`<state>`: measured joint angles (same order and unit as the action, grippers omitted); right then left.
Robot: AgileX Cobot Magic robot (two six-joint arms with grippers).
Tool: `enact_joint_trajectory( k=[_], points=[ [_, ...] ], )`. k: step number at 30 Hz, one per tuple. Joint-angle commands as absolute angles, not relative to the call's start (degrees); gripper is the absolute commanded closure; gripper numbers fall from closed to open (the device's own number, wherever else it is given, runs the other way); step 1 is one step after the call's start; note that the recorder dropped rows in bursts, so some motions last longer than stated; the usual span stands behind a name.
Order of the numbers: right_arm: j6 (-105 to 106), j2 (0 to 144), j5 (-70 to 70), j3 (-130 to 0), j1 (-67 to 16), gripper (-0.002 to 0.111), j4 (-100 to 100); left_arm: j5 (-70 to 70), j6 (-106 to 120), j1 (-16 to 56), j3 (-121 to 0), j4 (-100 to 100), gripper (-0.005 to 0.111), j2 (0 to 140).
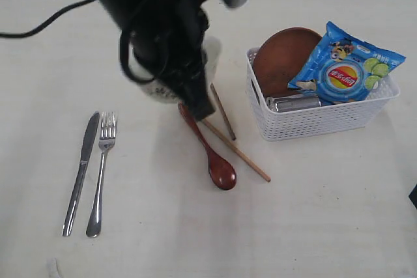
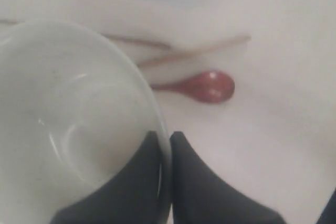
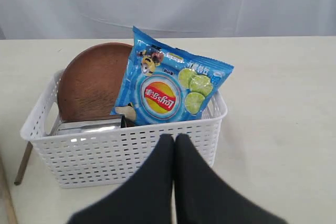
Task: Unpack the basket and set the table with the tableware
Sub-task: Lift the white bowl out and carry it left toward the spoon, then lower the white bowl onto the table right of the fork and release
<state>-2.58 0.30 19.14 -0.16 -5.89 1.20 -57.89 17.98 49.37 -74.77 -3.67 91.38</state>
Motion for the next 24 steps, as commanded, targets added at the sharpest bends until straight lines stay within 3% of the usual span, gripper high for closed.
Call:
enact_joint_trajectory(
  k=[1,8,18,24],
  points=[
    [-2.6,0.0,18.5,0.0,-5.62,0.109,1.24,-55.76,17.47,53.76,-64.46,-0.38,0.107,89.25],
    [-2.6,0.0,18.5,0.0,-5.62,0.109,1.24,-47.3,10.91,61.03,-54.32,4.69,0.107,89.25],
    [-2.45,0.0,18.5,0.0,-5.62,0.109,1.24,-32.05,7.15,61.33,-46.73,5.69,0.107,89.37],
    [-2.45,0.0,18.5,0.0,-5.62,0.109,1.24,-32.64,6.1,61.33,-44.54,9.85,0.107,89.37]
  ],
)
